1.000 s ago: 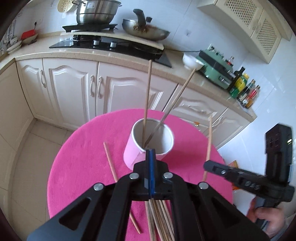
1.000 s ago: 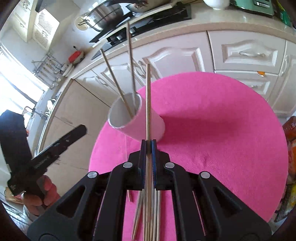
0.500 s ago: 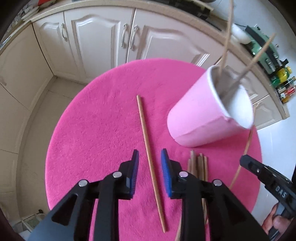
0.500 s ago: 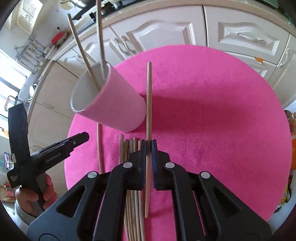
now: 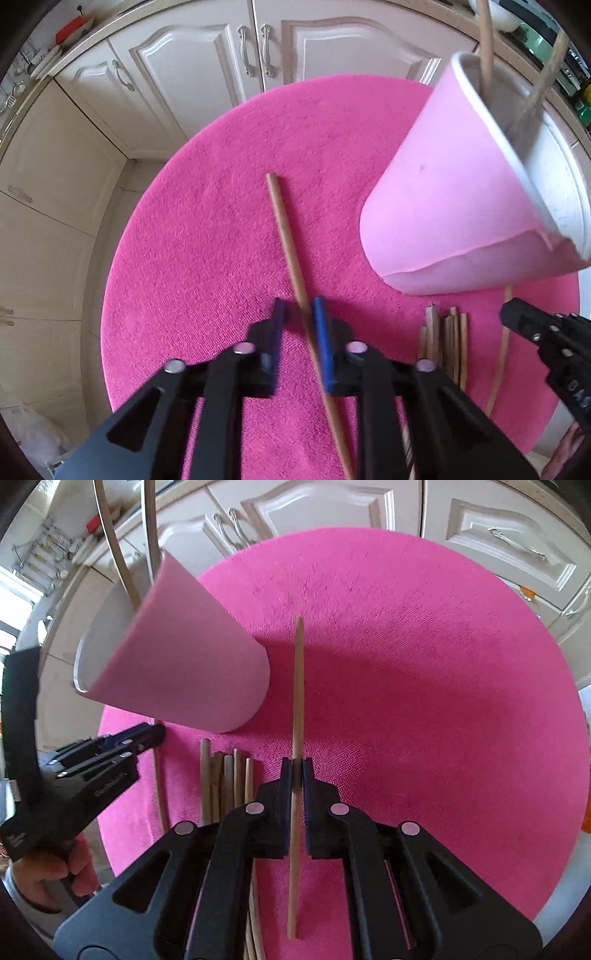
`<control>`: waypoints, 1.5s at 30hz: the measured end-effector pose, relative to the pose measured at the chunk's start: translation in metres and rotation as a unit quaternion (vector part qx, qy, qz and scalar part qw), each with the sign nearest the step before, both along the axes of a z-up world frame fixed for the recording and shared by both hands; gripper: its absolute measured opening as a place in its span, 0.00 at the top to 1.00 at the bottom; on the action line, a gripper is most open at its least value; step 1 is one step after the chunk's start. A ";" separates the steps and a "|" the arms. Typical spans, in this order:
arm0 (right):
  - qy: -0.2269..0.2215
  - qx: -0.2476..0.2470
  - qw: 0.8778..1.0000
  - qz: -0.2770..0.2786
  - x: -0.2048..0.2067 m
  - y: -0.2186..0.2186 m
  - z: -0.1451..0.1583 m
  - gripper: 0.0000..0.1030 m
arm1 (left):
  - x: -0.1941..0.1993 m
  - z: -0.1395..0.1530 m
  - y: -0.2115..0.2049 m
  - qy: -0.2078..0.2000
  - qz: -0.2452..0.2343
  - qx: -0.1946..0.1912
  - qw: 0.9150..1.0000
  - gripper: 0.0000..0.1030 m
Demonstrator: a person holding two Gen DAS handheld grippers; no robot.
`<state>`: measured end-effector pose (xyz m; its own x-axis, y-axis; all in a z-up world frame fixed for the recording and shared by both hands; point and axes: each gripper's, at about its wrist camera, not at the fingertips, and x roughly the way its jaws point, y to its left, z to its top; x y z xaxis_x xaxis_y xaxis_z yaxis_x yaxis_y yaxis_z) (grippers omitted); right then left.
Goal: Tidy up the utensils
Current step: 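Lift the right gripper's chopstick toward the cup while the left carries its chopstick there, then lower the left gripper's chopstick into the cup while the right lowers its chopstick in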
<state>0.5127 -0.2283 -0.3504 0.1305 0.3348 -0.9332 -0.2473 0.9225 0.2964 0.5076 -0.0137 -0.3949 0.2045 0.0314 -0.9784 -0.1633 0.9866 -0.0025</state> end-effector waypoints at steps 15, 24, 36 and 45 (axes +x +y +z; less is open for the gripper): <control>-0.024 0.061 0.997 -0.032 -0.011 -0.023 0.018 0.94 | -0.041 0.047 0.035 -0.101 0.044 -0.106 0.988 0.95; -0.096 0.134 0.985 -0.049 -0.028 -0.036 0.077 0.94 | -0.063 0.120 0.023 -0.246 0.022 -0.146 0.958 0.95; -0.259 0.223 0.934 -0.101 -0.008 -0.042 0.169 0.94 | -0.030 0.191 -0.013 -0.400 -0.029 -0.150 0.904 0.95; -0.319 0.229 0.911 -0.129 0.021 -0.029 0.165 0.94 | 0.008 0.189 -0.018 -0.442 -0.024 -0.109 0.890 0.95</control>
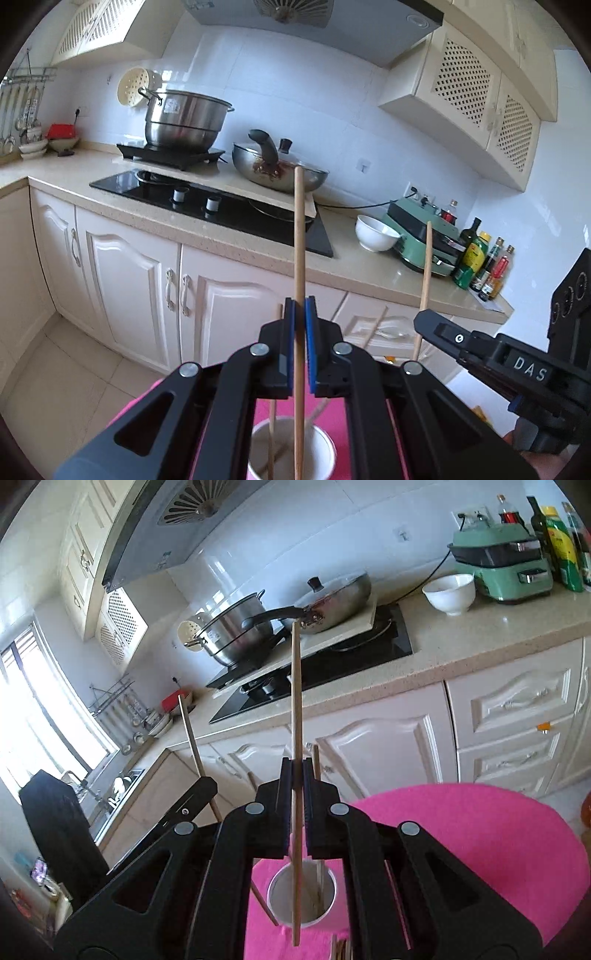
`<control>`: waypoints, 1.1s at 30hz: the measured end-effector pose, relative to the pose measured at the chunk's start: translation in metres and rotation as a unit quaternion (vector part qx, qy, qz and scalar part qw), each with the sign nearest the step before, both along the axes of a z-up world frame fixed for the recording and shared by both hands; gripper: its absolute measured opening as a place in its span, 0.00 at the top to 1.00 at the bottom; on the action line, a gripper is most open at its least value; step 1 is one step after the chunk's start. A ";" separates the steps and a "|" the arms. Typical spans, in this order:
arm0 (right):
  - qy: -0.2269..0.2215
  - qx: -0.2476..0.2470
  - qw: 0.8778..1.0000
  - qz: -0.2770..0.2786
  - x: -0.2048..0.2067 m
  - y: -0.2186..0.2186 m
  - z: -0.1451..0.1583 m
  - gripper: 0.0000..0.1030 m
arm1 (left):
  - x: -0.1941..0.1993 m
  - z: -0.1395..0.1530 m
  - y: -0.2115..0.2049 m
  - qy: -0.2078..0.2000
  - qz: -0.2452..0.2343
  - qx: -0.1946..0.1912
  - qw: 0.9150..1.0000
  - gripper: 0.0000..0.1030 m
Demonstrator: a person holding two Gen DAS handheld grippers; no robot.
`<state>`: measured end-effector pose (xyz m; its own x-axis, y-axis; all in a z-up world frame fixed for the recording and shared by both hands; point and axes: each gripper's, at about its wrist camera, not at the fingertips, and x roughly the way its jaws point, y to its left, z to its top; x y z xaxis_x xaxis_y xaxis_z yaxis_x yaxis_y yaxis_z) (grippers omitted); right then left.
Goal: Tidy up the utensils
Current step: 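Lower the left gripper's chopstick into the cup while the right lowers its chopstick in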
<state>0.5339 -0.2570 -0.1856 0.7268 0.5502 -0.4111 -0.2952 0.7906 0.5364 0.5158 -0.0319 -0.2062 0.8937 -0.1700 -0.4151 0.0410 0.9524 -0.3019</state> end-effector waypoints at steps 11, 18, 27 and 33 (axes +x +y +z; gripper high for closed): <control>-0.022 -0.032 0.999 -0.019 0.012 0.016 -0.026 0.94 | 0.018 -0.035 0.003 0.014 0.023 0.013 1.000 0.95; -0.020 -0.039 0.999 -0.005 0.008 0.019 -0.035 0.94 | 0.012 -0.046 0.004 0.026 0.023 0.015 0.999 0.95; -0.017 -0.064 0.998 0.013 -0.014 0.022 -0.038 0.94 | -0.006 -0.050 0.005 0.043 0.010 0.023 0.999 0.95; -0.013 -0.082 0.996 0.024 -0.026 0.028 -0.040 0.94 | -0.016 -0.053 0.005 0.052 0.003 0.033 0.998 0.94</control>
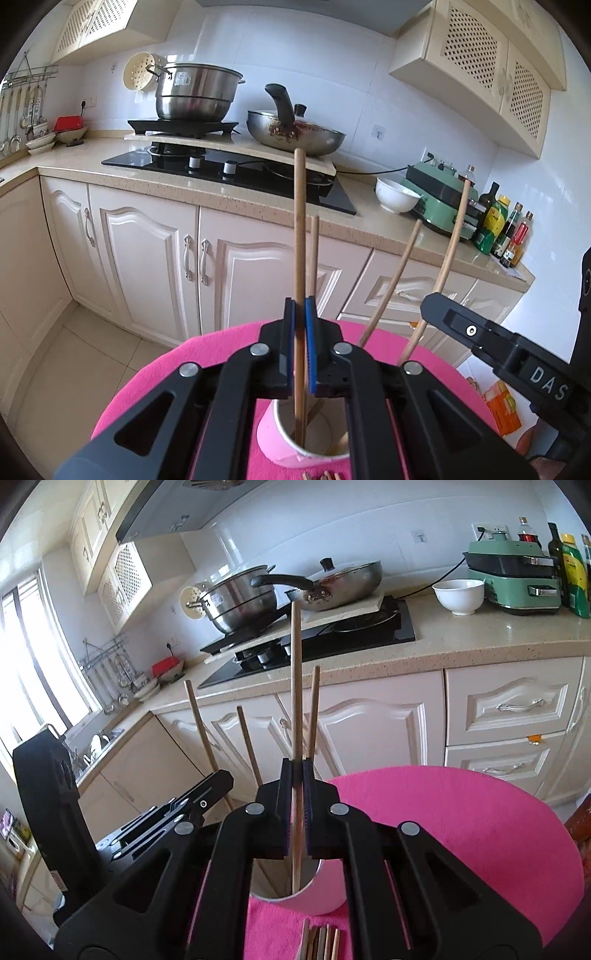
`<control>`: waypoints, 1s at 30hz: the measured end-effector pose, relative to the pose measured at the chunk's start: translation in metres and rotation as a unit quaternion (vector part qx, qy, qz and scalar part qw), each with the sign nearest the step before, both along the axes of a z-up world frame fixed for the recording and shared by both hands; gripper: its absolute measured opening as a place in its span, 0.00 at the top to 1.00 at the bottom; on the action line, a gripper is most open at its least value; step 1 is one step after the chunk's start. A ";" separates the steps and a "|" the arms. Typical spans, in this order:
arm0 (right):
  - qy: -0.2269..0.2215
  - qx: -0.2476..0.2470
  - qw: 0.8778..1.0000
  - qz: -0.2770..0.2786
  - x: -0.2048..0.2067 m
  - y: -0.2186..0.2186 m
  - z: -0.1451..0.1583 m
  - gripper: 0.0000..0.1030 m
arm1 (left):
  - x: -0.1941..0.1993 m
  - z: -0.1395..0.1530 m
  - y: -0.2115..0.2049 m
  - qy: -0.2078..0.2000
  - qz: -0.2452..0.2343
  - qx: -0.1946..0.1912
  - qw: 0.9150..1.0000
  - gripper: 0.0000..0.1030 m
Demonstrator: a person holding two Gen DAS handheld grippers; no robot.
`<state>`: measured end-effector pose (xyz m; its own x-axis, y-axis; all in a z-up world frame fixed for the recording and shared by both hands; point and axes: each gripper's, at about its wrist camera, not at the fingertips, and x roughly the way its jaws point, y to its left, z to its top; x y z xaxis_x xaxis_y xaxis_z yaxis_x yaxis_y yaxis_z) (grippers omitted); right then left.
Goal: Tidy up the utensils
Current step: 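Lower the left gripper's chopstick into the cup while the right lowers its chopstick in, then open both grippers over the pink cup and pull them back toward the pile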
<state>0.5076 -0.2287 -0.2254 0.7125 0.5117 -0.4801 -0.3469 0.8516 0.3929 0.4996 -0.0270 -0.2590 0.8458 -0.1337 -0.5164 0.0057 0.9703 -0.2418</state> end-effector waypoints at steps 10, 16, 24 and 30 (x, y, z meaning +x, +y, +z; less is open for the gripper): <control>0.005 -0.040 0.999 0.012 -0.015 0.010 -0.006 0.94 | -0.010 -0.008 -0.003 0.038 -0.016 -0.003 0.999 0.94; 0.014 -0.043 0.999 0.010 -0.018 0.011 -0.010 0.94 | -0.012 -0.008 -0.004 0.051 -0.018 0.001 0.999 0.80; 0.021 -0.052 0.998 0.008 -0.025 0.014 -0.013 0.94 | -0.020 0.001 -0.003 0.048 -0.006 0.020 0.999 0.69; 0.029 -0.057 0.998 0.007 -0.027 0.015 -0.016 0.94 | -0.026 0.005 -0.001 0.052 -0.001 0.032 0.998 0.68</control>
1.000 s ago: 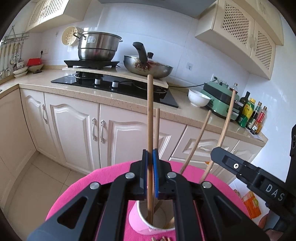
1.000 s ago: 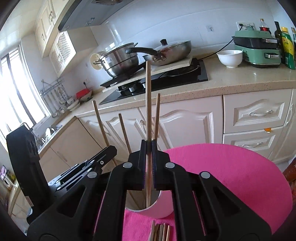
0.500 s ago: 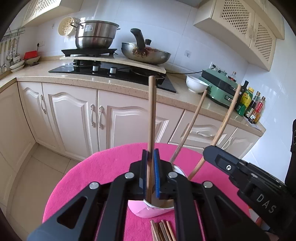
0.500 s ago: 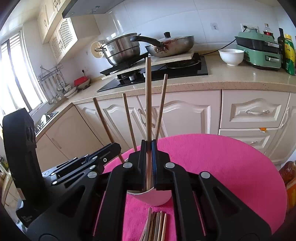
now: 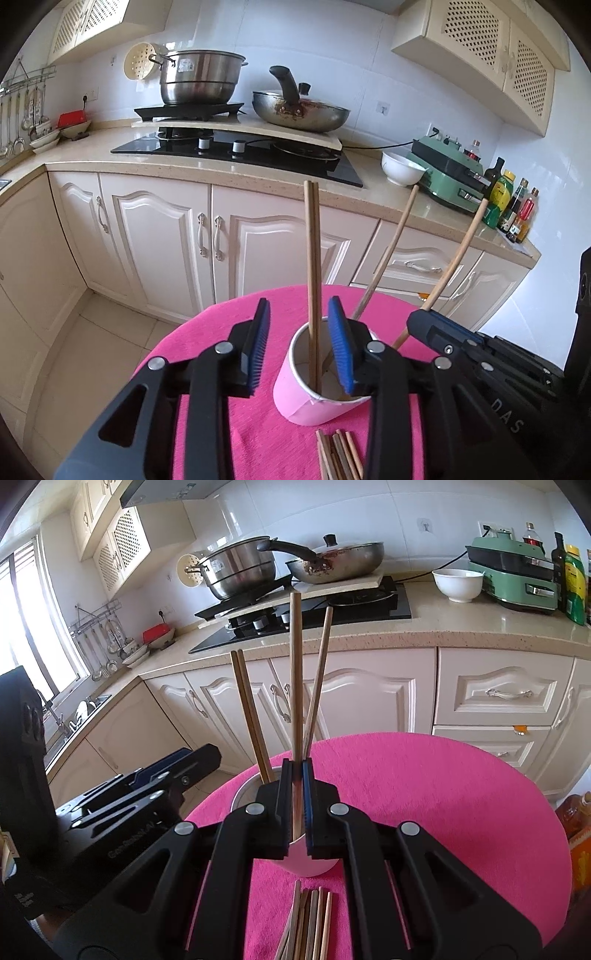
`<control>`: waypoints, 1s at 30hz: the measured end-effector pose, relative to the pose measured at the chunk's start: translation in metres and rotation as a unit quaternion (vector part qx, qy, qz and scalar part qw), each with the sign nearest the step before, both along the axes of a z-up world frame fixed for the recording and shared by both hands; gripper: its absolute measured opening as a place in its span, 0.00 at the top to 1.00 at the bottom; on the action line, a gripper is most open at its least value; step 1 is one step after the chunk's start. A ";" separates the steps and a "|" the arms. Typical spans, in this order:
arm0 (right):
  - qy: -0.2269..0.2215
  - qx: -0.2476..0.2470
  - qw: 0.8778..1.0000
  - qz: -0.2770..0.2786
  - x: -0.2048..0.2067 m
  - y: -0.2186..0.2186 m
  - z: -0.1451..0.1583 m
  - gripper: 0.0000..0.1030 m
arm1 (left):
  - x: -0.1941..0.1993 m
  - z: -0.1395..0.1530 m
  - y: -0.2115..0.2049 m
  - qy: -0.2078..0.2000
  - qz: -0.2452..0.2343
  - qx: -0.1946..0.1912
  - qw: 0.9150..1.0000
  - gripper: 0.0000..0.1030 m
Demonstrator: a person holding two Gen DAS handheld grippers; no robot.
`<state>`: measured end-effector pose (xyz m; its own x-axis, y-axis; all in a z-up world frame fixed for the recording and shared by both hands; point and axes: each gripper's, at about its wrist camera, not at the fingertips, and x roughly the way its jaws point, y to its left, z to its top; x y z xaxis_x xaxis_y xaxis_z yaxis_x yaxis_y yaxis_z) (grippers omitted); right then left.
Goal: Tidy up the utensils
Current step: 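Open both grippers over the pink cup and pull them back toward the pile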
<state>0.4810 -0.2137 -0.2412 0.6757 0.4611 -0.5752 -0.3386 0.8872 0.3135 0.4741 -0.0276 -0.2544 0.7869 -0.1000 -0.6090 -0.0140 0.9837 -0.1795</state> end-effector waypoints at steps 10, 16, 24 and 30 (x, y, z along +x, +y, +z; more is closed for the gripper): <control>0.024 0.013 1.000 -0.010 -0.005 -0.002 -0.004 0.91 | -0.013 -0.002 0.007 0.017 0.001 0.002 1.000 0.61; 0.011 0.013 0.999 -0.027 -0.014 -0.007 0.005 0.52 | -0.027 0.001 0.010 0.013 -0.003 -0.003 1.000 0.61; 0.008 0.002 0.999 -0.039 -0.030 -0.014 0.013 0.52 | -0.042 0.000 0.010 0.029 -0.013 0.002 0.999 0.61; 0.030 -0.015 0.998 -0.053 -0.049 -0.026 0.002 0.52 | -0.053 -0.024 0.011 0.081 -0.022 -0.018 0.996 0.61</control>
<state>0.4323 -0.2397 -0.2393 0.6841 0.3711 -0.6279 -0.2241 0.9262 0.3033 0.4209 -0.0171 -0.2787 0.6731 -0.1559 -0.7229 -0.0033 0.9769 -0.2138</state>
